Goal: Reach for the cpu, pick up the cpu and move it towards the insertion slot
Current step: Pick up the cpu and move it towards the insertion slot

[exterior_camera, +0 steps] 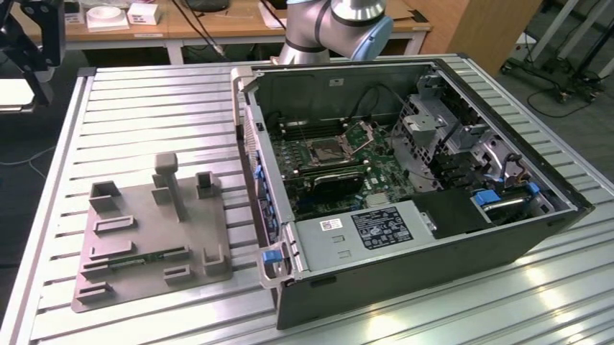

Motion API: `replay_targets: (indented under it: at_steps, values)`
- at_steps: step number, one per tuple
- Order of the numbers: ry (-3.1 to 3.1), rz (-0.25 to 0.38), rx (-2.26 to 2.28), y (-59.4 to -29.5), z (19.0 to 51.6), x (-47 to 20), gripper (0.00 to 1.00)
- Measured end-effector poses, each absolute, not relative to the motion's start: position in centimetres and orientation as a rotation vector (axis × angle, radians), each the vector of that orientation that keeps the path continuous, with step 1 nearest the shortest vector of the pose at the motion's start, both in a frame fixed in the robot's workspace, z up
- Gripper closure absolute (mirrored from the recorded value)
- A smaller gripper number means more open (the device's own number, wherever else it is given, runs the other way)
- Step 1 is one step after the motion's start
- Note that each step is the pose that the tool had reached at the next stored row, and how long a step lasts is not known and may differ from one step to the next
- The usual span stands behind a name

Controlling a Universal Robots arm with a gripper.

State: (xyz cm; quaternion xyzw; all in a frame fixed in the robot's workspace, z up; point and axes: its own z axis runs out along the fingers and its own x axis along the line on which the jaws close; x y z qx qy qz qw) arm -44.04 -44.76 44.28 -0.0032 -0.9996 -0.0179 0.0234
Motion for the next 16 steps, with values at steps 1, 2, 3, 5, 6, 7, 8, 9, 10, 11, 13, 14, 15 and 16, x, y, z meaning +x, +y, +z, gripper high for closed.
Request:
replay_targets:
  at_steps: [1,2,3,5,6,7,8,9,10,11,13,14,15,16]
  values:
    - [-3.094,-0.055,-0.010,-44.76,44.33,-44.04,0.45]
    - [-3.093,-0.055,-0.010,-44.76,44.38,-44.03,0.45]
    - [-3.093,-0.055,-0.010,-44.76,44.43,-44.02,0.45]
    - [-3.092,-0.055,-0.010,-44.76,44.53,-44.01,0.45]
    - [-3.092,-0.055,-0.010,-44.76,44.57,-44.01,0.45]
    - [-3.092,-0.055,-0.010,-44.76,44.61,-44.00,0.45]
    - [-3.091,-0.056,-0.010,-44.76,44.61,-44.00,0.45]
    - [-3.092,-0.056,-0.010,-44.76,44.61,-44.00,0.45]
    - [-3.091,-0.055,-0.010,-44.76,44.61,-44.00,0.45]
    - [-3.091,-0.055,-0.011,-44.76,44.62,-44.00,0.45]
    - [-3.091,-0.055,-0.011,-44.76,44.62,-43.99,0.45]
    - [-3.091,-0.055,-0.011,-44.76,44.63,-43.97,0.45]
    - [-3.091,-0.055,-0.011,-44.76,44.64,-43.92,0.45]
    - [-3.091,-0.055,-0.011,-44.76,44.63,-43.87,0.45]
